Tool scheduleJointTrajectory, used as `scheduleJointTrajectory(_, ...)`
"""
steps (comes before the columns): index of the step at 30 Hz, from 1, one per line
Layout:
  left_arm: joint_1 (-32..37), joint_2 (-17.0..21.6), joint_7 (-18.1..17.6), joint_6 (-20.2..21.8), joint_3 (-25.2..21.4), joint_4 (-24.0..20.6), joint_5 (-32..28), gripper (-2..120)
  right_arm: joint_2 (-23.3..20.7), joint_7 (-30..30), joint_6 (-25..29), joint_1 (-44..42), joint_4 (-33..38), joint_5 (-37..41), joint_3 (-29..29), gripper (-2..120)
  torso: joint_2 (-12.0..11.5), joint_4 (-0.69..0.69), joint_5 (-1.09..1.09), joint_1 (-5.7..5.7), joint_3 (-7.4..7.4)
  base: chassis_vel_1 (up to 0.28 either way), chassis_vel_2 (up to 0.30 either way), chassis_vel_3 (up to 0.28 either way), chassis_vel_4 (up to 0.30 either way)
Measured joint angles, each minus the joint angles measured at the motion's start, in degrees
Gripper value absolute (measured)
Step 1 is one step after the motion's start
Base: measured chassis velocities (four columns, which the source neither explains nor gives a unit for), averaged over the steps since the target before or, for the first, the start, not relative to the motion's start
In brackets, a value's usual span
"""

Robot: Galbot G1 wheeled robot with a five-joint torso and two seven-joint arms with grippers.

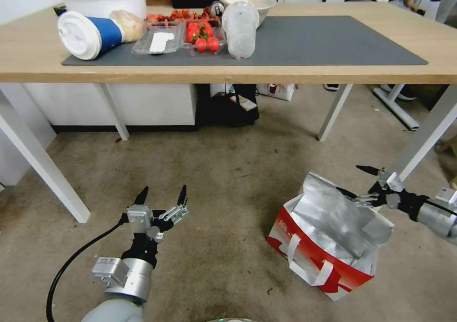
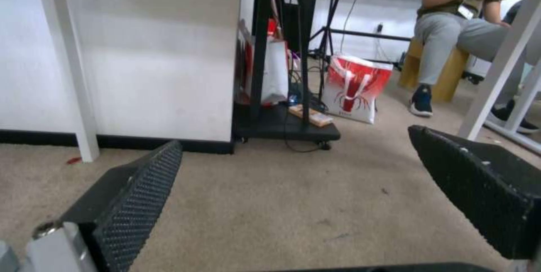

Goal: Pick up the food delivery bag from the floor and place it on the table.

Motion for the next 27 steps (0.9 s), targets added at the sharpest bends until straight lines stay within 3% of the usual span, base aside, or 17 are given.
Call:
scheduleJointTrajectory(10, 0.2, -0.8, 0.0, 0.1, 0.3, -0.2, 1.3, 100, -0.4, -9.1, 0.0, 2.2, -9.8, 0.3, -1.1, 100, 0.0, 0.02, 0.02, 0.00, 0.00, 0.000, 0.000, 0.000, 0.000)
scheduleJointTrajectory(27, -0.4, -1.8, -0.1, -0.3, 0.8, 1.6, 1.8, 100, 0.2, -12.4, 4.4, 6.6, -19.0, -0.9, -4.4, 100, 0.0, 0.00, 0.01, 0.00, 0.00, 0.000, 0.000, 0.000, 0.000)
